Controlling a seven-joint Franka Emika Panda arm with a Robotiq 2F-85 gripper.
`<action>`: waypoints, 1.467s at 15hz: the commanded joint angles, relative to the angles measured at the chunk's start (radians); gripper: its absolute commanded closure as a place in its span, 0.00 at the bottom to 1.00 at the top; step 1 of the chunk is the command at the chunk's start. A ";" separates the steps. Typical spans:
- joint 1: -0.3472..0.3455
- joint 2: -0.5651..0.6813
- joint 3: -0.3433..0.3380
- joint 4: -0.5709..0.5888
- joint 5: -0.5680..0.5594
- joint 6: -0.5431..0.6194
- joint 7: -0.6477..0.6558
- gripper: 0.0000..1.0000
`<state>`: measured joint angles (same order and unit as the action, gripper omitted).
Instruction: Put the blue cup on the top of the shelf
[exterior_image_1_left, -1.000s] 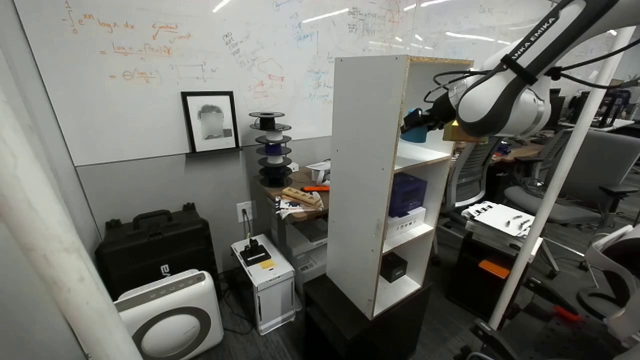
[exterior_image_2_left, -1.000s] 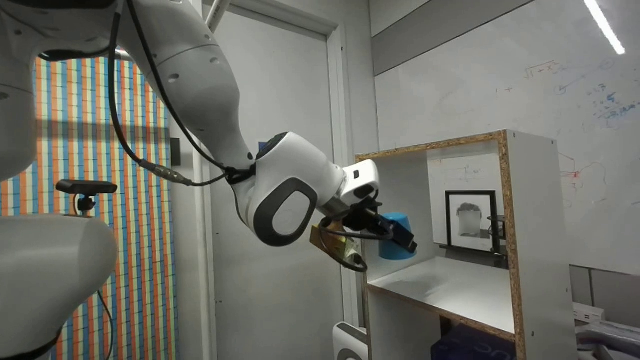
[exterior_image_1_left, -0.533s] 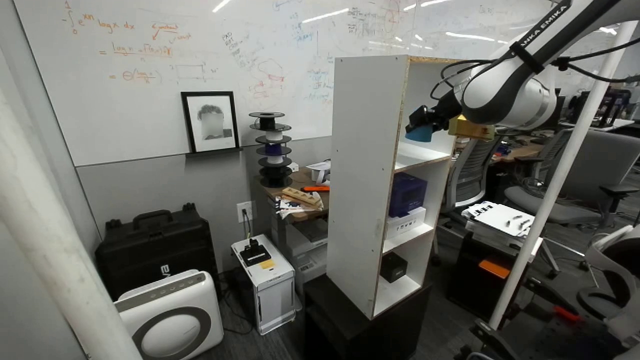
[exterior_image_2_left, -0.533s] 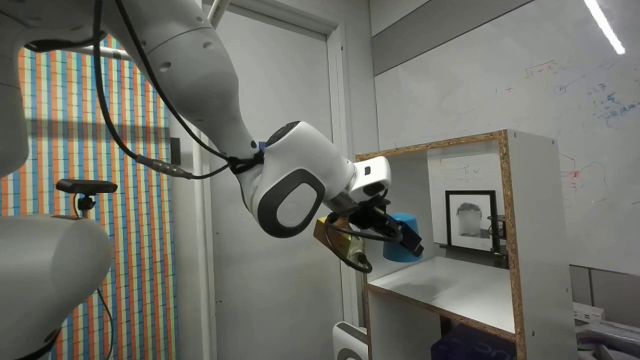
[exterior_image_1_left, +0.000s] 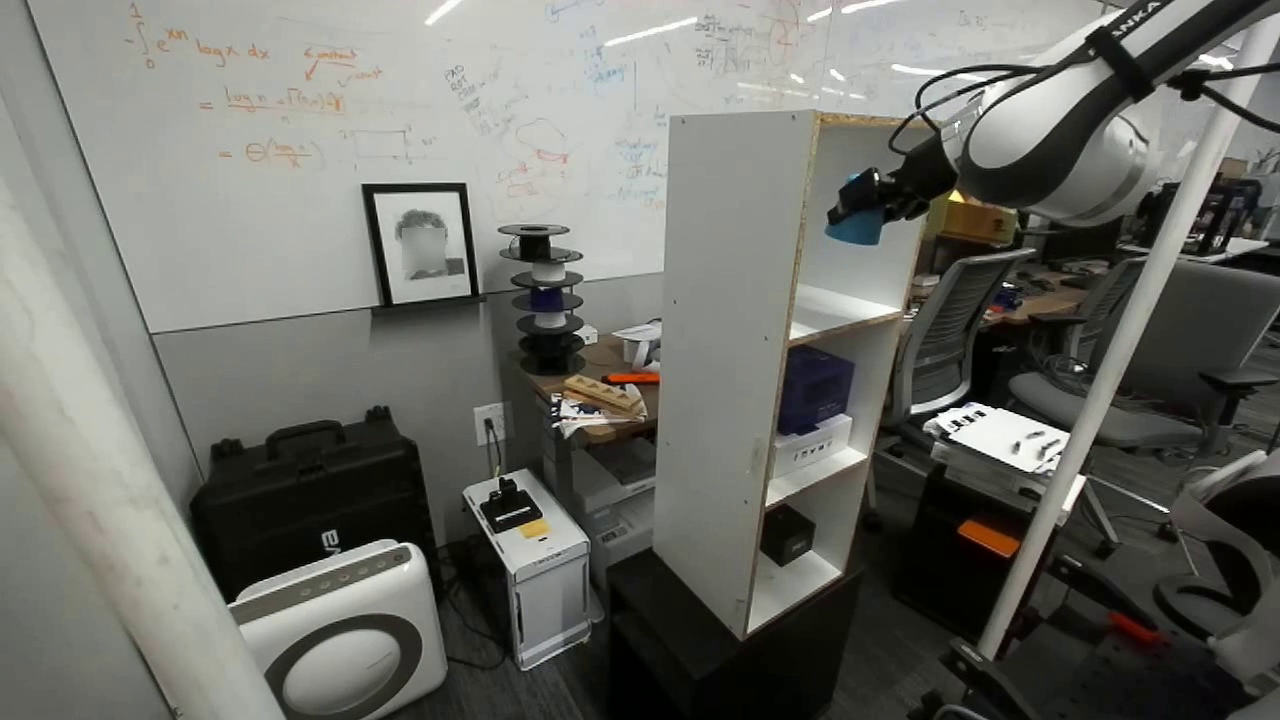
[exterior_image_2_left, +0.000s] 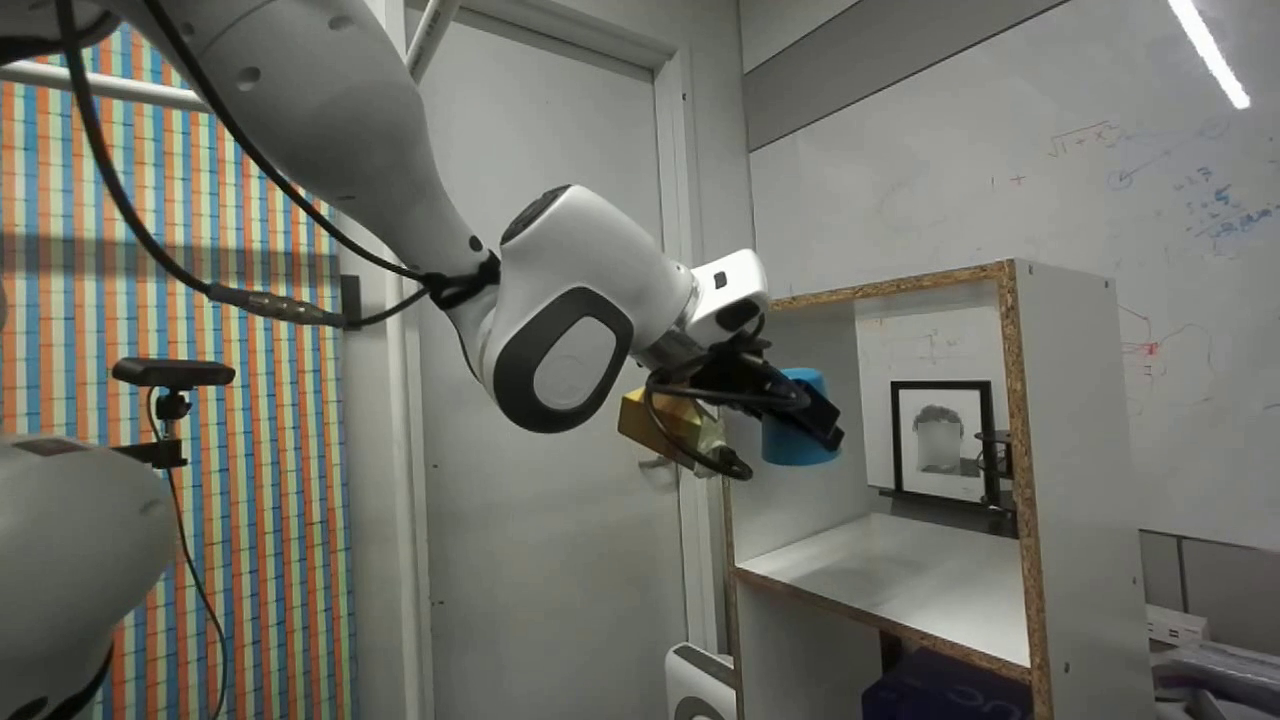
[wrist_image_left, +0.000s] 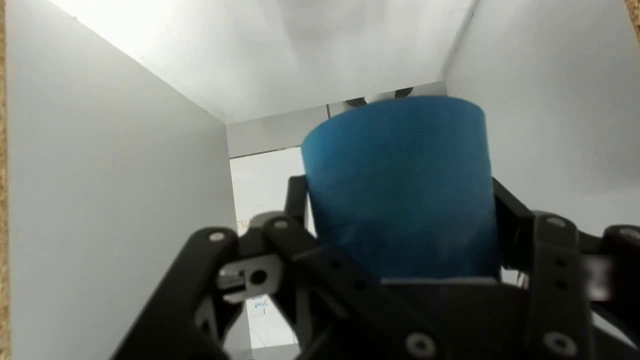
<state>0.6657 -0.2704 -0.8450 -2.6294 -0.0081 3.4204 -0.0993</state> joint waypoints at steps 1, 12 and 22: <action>-0.272 -0.124 0.242 -0.032 -0.023 -0.074 0.012 0.46; -0.650 -0.558 0.605 0.054 0.010 -0.423 0.016 0.46; -0.260 -0.231 0.237 0.381 0.192 -0.372 -0.144 0.46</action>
<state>0.2282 -0.6525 -0.4836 -2.3852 0.0950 3.0009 -0.1714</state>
